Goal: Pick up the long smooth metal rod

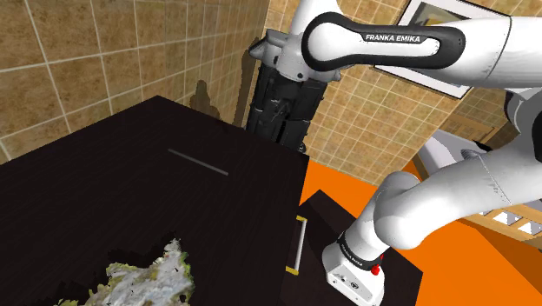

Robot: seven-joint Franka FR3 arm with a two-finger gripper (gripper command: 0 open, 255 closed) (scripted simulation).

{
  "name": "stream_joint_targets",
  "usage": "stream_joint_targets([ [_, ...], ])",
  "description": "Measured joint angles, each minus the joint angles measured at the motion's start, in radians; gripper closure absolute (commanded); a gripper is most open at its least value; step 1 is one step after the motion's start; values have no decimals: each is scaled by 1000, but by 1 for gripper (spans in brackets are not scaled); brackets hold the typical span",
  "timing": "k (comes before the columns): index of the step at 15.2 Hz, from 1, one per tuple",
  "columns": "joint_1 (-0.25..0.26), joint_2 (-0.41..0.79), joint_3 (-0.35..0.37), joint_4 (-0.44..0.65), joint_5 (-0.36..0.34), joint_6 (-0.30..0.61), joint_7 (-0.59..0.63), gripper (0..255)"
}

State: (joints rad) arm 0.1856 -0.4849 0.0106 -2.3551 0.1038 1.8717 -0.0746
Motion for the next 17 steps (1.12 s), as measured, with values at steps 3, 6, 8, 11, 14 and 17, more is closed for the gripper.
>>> stream_joint_targets([
  [3, 40, 72, 21, 2, 24, 47, -41, 0],
  [6, 77, 161, 42, 13, 47, 101, -86, 0],
  [8, 101, 215, 57, 25, 61, 128, -115, 0],
  [11, 128, 303, 75, 56, 76, 165, -160, 0],
  [14, 136, 330, 82, 39, 82, 204, -174, 0],
  [17, 138, 351, 84, 18, 86, 245, -181, 0],
])
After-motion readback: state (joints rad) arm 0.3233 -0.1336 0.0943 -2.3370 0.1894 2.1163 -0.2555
